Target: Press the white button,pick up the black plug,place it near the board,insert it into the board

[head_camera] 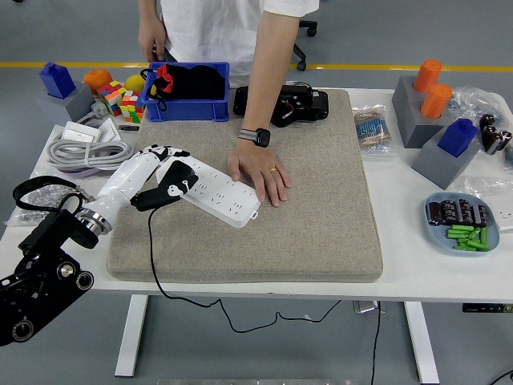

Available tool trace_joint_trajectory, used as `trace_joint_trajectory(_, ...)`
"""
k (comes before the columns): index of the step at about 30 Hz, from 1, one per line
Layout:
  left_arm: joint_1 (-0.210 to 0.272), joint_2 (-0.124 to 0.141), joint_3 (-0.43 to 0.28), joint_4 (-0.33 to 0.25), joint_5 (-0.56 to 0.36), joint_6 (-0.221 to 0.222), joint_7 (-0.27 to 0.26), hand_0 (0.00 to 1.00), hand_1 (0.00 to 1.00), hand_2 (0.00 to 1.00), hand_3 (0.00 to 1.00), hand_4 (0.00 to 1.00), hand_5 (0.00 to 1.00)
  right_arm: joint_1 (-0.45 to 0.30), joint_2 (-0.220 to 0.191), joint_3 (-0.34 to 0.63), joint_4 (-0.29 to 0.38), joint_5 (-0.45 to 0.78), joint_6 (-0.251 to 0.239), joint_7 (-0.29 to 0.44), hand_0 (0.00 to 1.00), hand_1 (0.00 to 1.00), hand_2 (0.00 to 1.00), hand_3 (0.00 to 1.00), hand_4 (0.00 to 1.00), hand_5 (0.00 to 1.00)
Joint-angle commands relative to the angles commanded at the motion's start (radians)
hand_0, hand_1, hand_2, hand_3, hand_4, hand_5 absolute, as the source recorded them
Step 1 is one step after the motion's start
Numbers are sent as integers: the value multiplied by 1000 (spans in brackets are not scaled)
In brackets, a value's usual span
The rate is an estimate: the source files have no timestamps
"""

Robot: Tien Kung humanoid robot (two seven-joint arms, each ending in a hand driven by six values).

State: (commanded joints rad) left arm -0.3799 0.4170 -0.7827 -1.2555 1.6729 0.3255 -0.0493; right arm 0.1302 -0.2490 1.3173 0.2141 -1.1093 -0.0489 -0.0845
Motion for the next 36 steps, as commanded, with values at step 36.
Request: trace_joint_trajectory(36, -37, -19, 41, 97, -19, -13, 18, 998, 951, 849, 790, 739, 826, -1, -3, -17, -1, 6, -1, 3, 613, 581, 576, 581, 653, 388)
